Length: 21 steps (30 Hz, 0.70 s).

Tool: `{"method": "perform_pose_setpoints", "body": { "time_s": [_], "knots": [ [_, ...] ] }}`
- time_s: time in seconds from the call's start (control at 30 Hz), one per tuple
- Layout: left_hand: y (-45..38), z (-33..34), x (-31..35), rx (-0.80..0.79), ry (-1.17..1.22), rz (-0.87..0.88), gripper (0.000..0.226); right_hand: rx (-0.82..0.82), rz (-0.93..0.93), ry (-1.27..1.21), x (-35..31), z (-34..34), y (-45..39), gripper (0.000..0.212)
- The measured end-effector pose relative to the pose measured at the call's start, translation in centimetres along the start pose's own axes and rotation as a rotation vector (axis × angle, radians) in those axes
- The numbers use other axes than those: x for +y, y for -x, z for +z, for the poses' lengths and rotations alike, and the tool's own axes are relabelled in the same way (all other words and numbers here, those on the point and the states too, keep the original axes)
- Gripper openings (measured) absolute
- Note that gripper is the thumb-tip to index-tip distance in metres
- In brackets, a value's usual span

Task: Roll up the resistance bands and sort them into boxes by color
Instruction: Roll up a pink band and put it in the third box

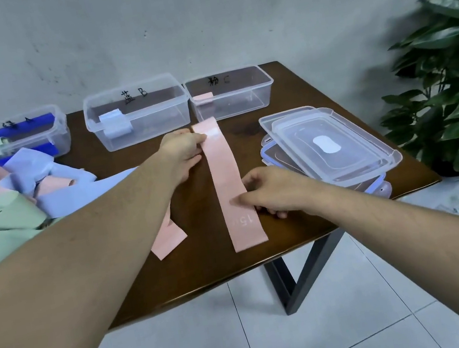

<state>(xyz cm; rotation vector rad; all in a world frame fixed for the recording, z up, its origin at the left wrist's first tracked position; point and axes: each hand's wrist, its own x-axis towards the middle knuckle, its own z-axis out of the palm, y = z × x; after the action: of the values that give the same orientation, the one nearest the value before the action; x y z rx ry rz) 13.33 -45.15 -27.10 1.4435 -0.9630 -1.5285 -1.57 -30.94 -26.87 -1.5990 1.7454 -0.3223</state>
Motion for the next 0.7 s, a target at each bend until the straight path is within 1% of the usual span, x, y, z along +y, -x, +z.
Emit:
{"method": "perform_pose_setpoints", "body": {
  "time_s": [0.07, 0.1, 0.13, 0.2, 0.27, 0.37, 0.43, 0.53, 0.6, 0.7],
  "knots": [
    [0.5, -0.6, -0.3, 0.029, -0.171, 0.018, 0.061, 0.051, -0.012, 0.109, 0.2, 0.2, 0.4, 0.041],
    [1.1, -0.8, -0.5, 0.044, -0.27, 0.077, 0.064, 0.084, -0.023, 0.126, 0.4, 0.4, 0.6, 0.044],
    [1.9, -1.0, -0.6, 0.05, -0.347, 0.165, 0.061, 0.123, -0.034, 0.131, 0.6, 0.7, 0.8, 0.048],
    [3.9, -1.5, -1.0, 0.022, -0.427, 0.355, 0.042, 0.209, -0.064, 0.153, 1.3, 1.0, 1.3, 0.047],
    [6.3, -2.0, -2.0, -0.062, -0.561, 0.495, 0.021, 0.247, -0.128, 0.155, 1.9, 1.3, 1.7, 0.037],
    [9.8, -3.1, -4.1, -0.209, -0.832, 0.614, 0.01, 0.24, -0.307, 0.087, 2.9, 1.8, 2.5, 0.027],
    [11.6, -3.9, -5.8, -0.283, -0.906, 0.735, 0.007, 0.224, -0.428, 0.096, 3.7, 2.3, 3.1, 0.024],
    [13.0, -5.1, -7.9, -0.391, -0.949, 0.862, 0.009, 0.196, -0.517, 0.15, 4.5, 3.0, 4.1, 0.03],
    [13.8, -5.7, -8.8, -0.438, -0.99, 0.897, 0.016, 0.213, -0.563, 0.155, 5.0, 3.3, 4.7, 0.038],
    [14.6, -6.4, -9.9, -0.418, -1.031, 0.934, 0.034, 0.207, -0.616, 0.195, 5.5, 3.3, 5.4, 0.042]
  ]
}}
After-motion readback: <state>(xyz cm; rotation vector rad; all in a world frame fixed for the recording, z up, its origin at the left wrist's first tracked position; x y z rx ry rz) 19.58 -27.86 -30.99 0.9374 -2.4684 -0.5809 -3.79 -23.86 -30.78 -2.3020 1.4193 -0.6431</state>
